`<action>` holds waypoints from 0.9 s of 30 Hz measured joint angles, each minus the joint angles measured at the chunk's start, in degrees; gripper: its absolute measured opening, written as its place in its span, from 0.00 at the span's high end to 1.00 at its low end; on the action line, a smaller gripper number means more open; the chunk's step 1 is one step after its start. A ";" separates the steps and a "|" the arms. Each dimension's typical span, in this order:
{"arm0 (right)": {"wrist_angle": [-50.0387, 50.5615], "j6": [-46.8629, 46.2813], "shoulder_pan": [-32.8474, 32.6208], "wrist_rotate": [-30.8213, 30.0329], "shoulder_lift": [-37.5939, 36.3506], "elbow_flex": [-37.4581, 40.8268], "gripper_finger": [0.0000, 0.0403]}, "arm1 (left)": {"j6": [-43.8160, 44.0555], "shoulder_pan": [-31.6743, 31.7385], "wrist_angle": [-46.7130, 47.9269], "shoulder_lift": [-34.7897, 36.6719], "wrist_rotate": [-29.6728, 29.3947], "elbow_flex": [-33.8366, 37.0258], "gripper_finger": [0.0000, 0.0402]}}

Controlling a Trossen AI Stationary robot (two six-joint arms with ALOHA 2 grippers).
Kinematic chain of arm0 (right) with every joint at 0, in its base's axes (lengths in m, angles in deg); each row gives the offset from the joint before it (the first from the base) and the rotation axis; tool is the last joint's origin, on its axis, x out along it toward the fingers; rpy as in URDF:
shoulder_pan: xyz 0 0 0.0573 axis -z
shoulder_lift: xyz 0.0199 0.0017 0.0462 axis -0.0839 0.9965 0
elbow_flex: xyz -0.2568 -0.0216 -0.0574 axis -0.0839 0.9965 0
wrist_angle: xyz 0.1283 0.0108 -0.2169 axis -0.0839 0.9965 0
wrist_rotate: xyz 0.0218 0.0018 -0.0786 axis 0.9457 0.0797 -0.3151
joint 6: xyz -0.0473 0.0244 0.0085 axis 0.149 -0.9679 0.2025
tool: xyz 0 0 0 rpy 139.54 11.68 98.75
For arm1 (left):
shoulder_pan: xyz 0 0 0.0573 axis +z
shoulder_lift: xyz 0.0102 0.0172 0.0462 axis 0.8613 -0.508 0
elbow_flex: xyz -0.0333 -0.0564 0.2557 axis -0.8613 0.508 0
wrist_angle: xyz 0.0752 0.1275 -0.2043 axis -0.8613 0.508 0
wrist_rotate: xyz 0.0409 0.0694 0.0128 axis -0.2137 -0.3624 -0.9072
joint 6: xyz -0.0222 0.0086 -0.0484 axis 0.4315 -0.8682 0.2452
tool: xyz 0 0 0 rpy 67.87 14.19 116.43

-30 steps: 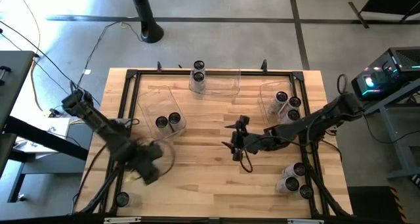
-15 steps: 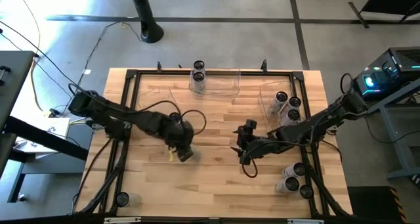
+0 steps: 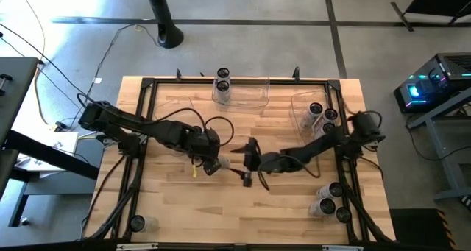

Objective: Sort soda cans
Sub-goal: Put the white and blue soda can into the middle transparent bin

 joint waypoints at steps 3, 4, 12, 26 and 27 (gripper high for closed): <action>-8.07 -0.29 2.29 6.19 3.79 0.00 0.25 | -0.75 0.00 -0.16 0.05 -0.25 -0.01 0.33; -10.35 -1.05 3.08 8.76 4.86 -0.03 0.25 | -1.20 0.00 -0.27 0.03 -0.21 -0.01 0.32; -11.48 -1.21 6.98 16.35 11.18 -6.17 0.25 | -1.44 0.43 -1.23 0.05 -0.57 -0.01 0.32; 1.28 0.75 7.73 15.76 12.78 -16.13 0.42 | -5.18 0.42 -1.27 0.18 2.28 -0.01 0.30; 1.51 0.50 7.87 16.02 12.72 -15.87 0.42 | -5.62 0.33 -1.13 0.17 2.85 -0.01 0.29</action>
